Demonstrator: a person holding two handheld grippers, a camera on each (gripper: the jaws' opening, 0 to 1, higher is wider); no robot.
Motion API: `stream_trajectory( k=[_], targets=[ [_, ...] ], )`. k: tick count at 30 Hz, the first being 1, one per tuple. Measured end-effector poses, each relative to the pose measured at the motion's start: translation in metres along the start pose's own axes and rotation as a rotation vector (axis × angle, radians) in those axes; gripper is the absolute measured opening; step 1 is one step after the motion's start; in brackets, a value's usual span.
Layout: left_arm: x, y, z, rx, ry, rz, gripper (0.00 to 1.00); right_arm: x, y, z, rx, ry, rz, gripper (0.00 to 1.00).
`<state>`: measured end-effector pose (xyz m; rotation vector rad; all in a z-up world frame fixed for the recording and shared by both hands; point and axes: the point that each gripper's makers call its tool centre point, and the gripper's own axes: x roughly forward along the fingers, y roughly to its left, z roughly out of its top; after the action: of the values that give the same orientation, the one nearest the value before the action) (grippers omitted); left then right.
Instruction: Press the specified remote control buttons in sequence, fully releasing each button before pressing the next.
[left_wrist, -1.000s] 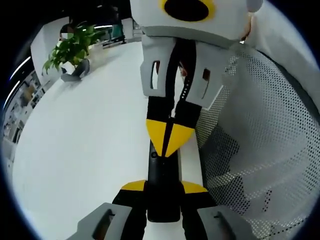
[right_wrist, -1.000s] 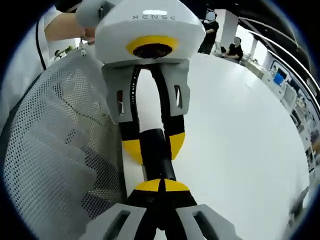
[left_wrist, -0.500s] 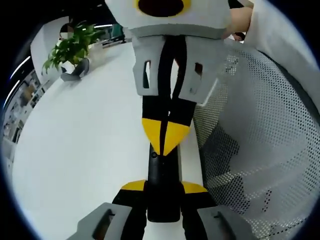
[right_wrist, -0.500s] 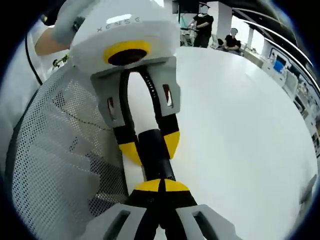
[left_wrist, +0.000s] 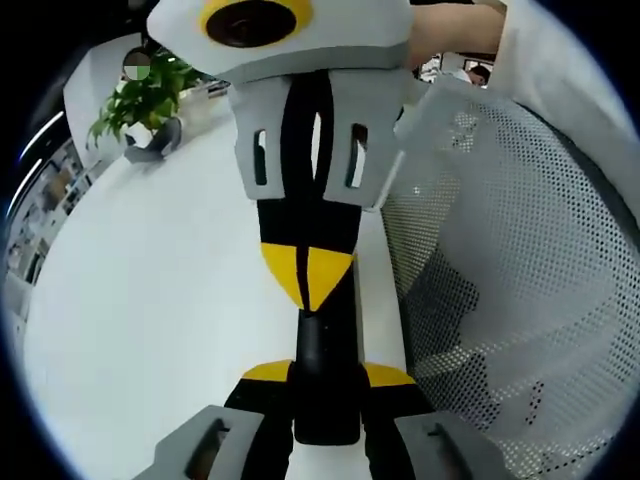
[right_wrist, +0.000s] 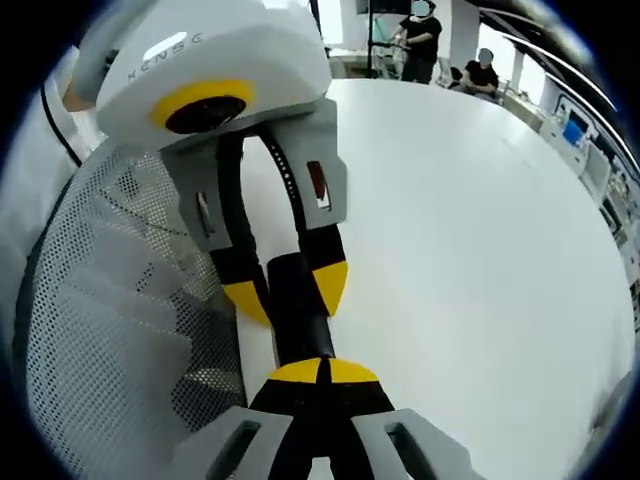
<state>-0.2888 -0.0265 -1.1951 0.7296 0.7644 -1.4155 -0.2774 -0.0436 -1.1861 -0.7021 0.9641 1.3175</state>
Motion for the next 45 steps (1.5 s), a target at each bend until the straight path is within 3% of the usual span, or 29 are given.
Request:
stream_trajectory(
  k=[6, 18, 23, 25, 28, 30, 32, 34, 42, 45],
  targets=[
    [0.000, 0.000, 0.000, -0.009, -0.009, 0.004, 0.25, 0.001, -0.003, 0.000, 0.077, 0.068, 0.050, 0.00],
    [0.001, 0.000, 0.000, -0.018, -0.021, 0.009, 0.24, 0.003, -0.003, 0.000, 0.068, 0.069, 0.019, 0.00],
    [0.001, 0.000, 0.000, -0.023, -0.021, 0.009, 0.24, -0.001, -0.002, 0.000, 0.113, -0.033, 0.015, 0.00],
    [0.001, 0.000, 0.000, -0.024, -0.025, 0.009, 0.24, -0.003, 0.009, 0.005, 0.124, -0.078, 0.049, 0.00],
    [0.000, 0.000, 0.001, -0.027, -0.032, 0.010, 0.24, -0.004, 0.017, 0.013, 0.072, -0.114, 0.041, 0.00],
    [0.000, 0.000, 0.001, -0.029, -0.036, 0.010, 0.24, 0.000, 0.019, 0.013, 0.043, -0.100, 0.025, 0.00],
    [0.000, 0.000, 0.001, -0.029, -0.037, 0.010, 0.24, 0.002, 0.015, 0.005, -0.015, -0.036, -0.005, 0.00],
    [0.000, 0.000, 0.001, -0.028, -0.038, 0.009, 0.24, 0.002, 0.018, 0.010, 0.002, -0.056, 0.000, 0.00],
    [-0.001, 0.001, 0.000, -0.042, -0.073, 0.000, 0.24, 0.005, 0.016, 0.010, -0.130, -0.008, -0.052, 0.00],
    [-0.001, 0.000, 0.001, -0.045, -0.078, -0.004, 0.24, 0.004, 0.014, 0.010, -0.099, -0.014, -0.039, 0.00]
  ],
)
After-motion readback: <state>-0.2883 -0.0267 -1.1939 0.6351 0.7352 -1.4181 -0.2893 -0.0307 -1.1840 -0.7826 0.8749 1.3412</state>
